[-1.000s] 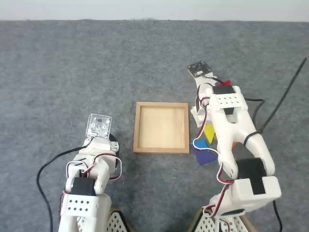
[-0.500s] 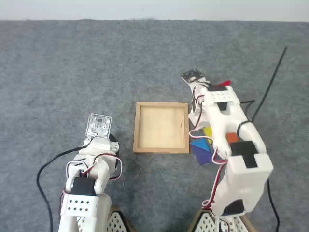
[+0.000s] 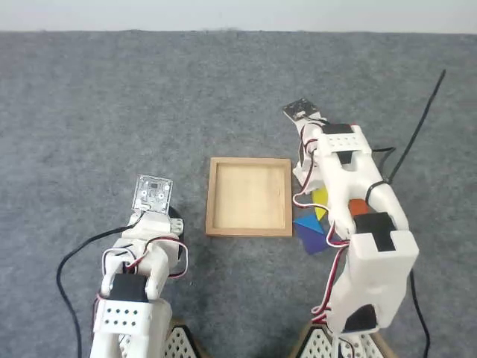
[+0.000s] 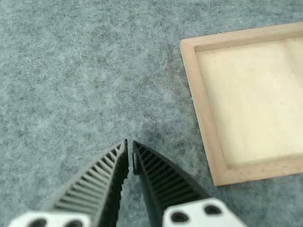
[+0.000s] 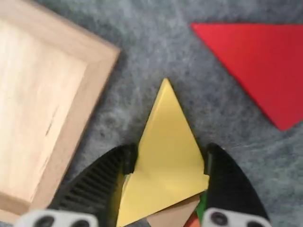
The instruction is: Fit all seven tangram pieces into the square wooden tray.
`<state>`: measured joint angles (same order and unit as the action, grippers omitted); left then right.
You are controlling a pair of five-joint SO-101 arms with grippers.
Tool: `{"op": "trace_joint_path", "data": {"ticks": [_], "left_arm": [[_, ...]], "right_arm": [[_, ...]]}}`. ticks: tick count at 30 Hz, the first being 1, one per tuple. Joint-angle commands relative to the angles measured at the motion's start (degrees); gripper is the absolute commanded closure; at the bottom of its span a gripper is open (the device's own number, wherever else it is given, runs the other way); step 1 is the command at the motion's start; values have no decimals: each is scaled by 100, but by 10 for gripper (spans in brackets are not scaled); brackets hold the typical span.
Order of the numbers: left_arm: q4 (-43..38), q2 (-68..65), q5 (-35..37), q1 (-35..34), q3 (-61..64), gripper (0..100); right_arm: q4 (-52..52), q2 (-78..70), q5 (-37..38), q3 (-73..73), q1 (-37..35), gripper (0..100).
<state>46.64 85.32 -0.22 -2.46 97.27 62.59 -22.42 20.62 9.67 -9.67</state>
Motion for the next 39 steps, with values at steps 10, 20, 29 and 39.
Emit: {"op": "trace_joint_path", "data": {"ticks": [10, 20, 29, 39], "left_arm": [[9, 70, 26, -26, -48, 985], [9, 70, 26, -26, -48, 985], [9, 70, 26, -26, -48, 985], [9, 70, 26, -26, -48, 985]], "right_arm": [[-295, 1578, -844, 879, 462, 734], [-374, 1402, -1134, 1433, 418, 734], [330, 286, -1345, 501, 347, 734], [224, 1253, -1943, 1160, 242, 734]]}}
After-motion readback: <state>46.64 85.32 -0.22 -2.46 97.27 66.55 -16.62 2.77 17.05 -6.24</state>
